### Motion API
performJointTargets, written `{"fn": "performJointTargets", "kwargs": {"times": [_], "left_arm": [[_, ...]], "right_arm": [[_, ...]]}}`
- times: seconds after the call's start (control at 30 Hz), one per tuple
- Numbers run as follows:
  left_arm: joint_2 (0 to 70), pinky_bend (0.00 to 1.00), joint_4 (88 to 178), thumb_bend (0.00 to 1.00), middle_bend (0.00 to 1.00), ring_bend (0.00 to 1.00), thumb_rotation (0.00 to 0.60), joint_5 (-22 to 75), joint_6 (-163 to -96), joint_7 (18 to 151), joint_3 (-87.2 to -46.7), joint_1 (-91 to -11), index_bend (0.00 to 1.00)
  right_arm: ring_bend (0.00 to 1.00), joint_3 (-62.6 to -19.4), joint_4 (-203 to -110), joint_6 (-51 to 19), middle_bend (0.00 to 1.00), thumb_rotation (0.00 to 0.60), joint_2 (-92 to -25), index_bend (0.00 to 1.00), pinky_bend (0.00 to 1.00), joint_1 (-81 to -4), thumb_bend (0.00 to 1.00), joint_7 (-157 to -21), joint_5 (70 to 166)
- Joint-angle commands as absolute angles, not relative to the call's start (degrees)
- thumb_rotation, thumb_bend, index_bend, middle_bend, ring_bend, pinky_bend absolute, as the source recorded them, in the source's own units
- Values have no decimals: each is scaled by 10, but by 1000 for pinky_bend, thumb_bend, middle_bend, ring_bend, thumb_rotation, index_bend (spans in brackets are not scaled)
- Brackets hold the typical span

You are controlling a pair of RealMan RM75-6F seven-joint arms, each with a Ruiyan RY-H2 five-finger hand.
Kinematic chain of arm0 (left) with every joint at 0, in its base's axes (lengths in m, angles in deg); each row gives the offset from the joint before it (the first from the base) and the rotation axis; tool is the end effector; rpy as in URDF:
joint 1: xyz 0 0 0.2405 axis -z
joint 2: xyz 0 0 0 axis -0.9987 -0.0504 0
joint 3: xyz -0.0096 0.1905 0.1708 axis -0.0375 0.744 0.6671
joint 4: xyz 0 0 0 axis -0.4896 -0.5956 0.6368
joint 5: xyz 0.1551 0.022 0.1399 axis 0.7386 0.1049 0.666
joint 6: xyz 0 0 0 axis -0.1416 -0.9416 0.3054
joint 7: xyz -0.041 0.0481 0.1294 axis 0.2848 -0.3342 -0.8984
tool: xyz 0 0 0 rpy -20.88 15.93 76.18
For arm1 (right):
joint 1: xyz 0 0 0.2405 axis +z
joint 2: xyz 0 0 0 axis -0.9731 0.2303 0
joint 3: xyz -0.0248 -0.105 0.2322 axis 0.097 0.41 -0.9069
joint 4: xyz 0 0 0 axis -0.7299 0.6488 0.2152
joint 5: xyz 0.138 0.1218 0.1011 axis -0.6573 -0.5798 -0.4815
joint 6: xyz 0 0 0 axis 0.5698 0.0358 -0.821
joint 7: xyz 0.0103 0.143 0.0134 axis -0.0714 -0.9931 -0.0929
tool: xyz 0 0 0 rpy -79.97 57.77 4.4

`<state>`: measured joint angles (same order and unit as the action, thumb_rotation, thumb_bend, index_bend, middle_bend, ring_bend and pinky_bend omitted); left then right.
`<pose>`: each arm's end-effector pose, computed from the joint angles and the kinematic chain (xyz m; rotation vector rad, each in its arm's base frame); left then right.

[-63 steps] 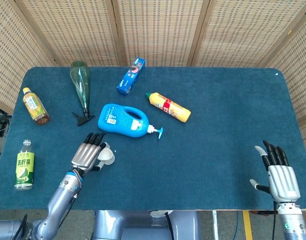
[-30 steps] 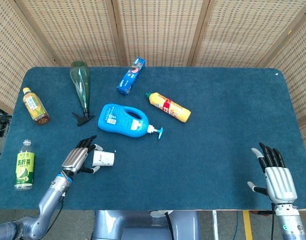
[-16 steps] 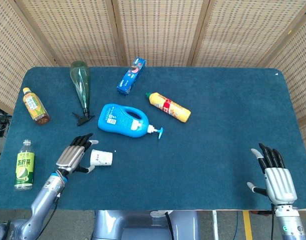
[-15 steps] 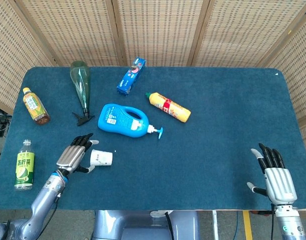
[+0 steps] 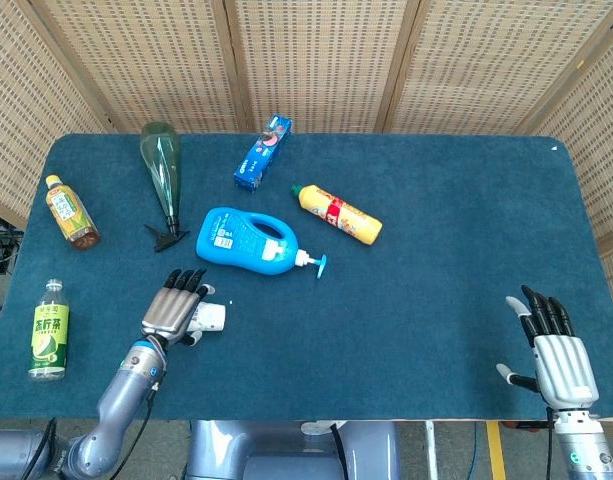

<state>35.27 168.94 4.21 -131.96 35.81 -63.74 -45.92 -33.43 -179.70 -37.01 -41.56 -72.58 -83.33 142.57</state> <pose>-0.1545 0.2778 -0.0040 -1.8556 -1.0185 -0.5380 -0.2882 -0.1747 0.1374 1.3879 -0.9504 0.9556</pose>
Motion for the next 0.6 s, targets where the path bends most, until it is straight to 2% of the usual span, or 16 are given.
{"fn": "performJointTargets", "kwargs": {"times": [0.03,0.6], "left_arm": [[371,0,1691,286,0,0,582,26,-1335,336,-634,-446,215],[434,0,1633,291,0,0,583,12,-1360,304,-619,-427,243]], "right_arm": [[0,-334,-1798,-371,0,600,-415,0,0,-726,83,-834,1427],[0,-334,-1798,-374,0,600,-413,0,0,-728,81,-840,1429]]}}
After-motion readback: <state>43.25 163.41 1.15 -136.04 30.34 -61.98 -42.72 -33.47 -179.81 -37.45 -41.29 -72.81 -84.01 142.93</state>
